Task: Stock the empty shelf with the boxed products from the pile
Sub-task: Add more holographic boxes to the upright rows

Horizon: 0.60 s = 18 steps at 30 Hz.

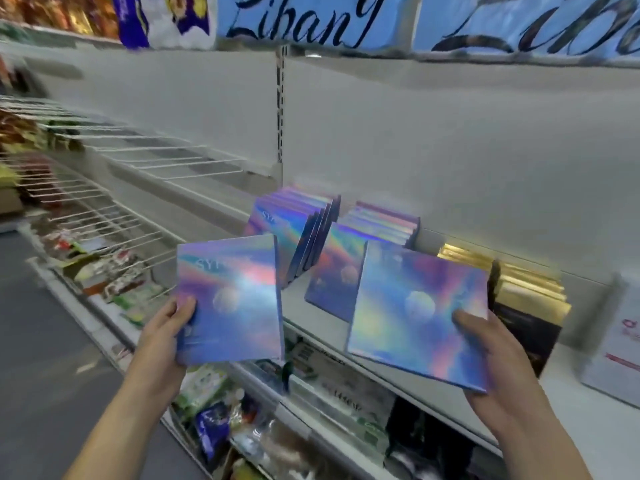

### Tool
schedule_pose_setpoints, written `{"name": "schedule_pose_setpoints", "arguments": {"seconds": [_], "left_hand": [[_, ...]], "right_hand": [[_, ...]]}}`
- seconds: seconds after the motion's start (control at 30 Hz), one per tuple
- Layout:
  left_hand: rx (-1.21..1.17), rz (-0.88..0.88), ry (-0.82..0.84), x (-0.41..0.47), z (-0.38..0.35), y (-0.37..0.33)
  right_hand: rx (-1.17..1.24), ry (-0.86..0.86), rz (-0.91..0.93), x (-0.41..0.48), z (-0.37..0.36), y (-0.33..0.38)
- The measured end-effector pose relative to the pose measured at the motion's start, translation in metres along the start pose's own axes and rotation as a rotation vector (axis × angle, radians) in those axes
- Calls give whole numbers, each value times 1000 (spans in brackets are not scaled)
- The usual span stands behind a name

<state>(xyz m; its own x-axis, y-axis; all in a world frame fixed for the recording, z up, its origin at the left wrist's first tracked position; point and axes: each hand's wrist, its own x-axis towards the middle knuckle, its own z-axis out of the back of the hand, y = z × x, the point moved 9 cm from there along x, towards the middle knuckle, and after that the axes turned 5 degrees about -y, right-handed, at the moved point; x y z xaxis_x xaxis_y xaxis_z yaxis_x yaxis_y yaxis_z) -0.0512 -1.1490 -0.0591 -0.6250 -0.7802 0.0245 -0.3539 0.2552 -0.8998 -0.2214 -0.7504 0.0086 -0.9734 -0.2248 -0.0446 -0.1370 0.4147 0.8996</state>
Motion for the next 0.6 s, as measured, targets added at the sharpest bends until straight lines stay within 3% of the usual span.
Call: {"name": "schedule_pose_setpoints", "arguments": {"seconds": [0.23, 0.43, 0.6], "left_hand": [[64, 16, 73, 69, -23, -5], [86, -9, 167, 129, -31, -17], [89, 10, 324, 174, -50, -1]], "right_hand": [[-149, 146, 53, 40, -48, 14], [124, -80, 329, 61, -47, 41], [117, -277, 396, 60, -54, 10]]}}
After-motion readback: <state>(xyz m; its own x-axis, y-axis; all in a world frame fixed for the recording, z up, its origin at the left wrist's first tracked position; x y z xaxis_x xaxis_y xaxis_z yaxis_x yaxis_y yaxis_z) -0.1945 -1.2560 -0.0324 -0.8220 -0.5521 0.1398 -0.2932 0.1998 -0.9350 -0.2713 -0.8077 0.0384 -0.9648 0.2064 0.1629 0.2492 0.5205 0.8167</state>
